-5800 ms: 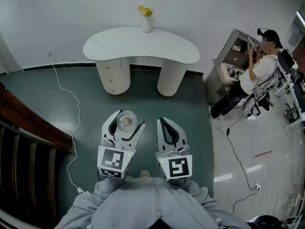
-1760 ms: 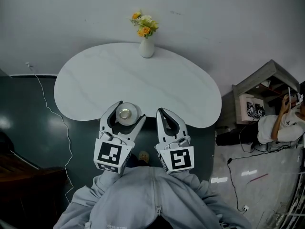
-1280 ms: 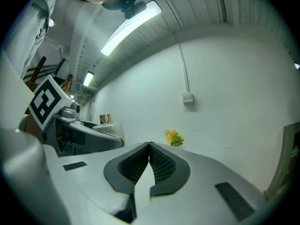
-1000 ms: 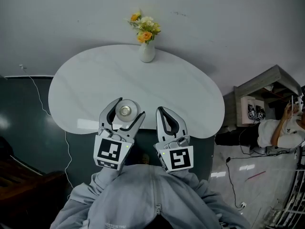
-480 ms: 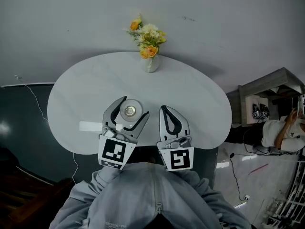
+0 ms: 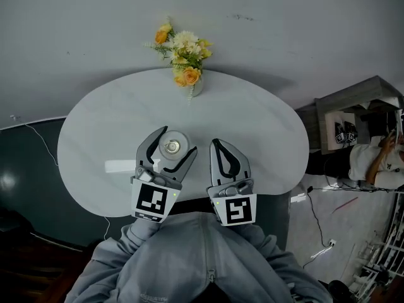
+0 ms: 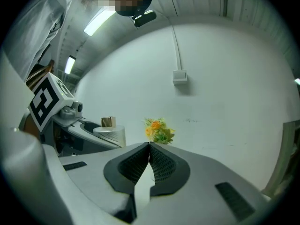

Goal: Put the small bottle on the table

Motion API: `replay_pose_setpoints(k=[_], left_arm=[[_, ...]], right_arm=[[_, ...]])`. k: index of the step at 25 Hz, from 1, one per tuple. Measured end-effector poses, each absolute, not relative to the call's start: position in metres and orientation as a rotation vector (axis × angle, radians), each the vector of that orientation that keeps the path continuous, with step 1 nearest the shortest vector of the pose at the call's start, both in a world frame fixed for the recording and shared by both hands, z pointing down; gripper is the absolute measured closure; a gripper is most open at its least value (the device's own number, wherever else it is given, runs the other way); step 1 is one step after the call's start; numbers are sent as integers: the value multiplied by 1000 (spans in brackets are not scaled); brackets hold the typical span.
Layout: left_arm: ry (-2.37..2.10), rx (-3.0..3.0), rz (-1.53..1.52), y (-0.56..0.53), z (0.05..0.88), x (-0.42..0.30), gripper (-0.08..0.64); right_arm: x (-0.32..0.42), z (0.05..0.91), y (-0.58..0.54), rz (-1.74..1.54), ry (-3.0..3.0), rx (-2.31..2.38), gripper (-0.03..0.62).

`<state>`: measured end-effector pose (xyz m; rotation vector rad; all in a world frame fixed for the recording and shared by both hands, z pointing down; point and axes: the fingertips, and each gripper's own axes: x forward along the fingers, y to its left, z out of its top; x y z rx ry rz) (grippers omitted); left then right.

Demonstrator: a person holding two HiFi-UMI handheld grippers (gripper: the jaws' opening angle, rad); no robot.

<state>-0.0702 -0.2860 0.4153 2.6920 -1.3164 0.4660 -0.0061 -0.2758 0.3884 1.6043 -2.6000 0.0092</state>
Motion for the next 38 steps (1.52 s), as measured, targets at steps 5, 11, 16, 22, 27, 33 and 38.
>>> replay_pose_setpoints(k=[5, 11, 16, 22, 27, 33, 38], left_arm=[[-1294, 2682, 478, -305, 431, -59, 227], [-1313, 2672, 492, -326, 450, -52, 227], [-1299, 2668, 547, -344, 475, -48, 227], [-1281, 2646, 585, -362, 508, -44, 227], [-1257, 2643, 608, -376, 530, -39, 227], [-1228, 2645, 624, -391, 556, -32, 227], [-1199, 2647, 638, -399, 577, -25, 227]], right_arm=[[-1, 405, -294, 59, -2595, 1573, 566], [0, 420, -320, 78, -2625, 1510, 566], [2, 436, -340, 70, -2634, 1476, 566], [6, 462, -358, 110, -2629, 1447, 565], [8, 483, -372, 125, -2623, 1420, 566], [10, 502, -387, 140, -2613, 1413, 566], [8, 522, -395, 131, -2605, 1393, 566]])
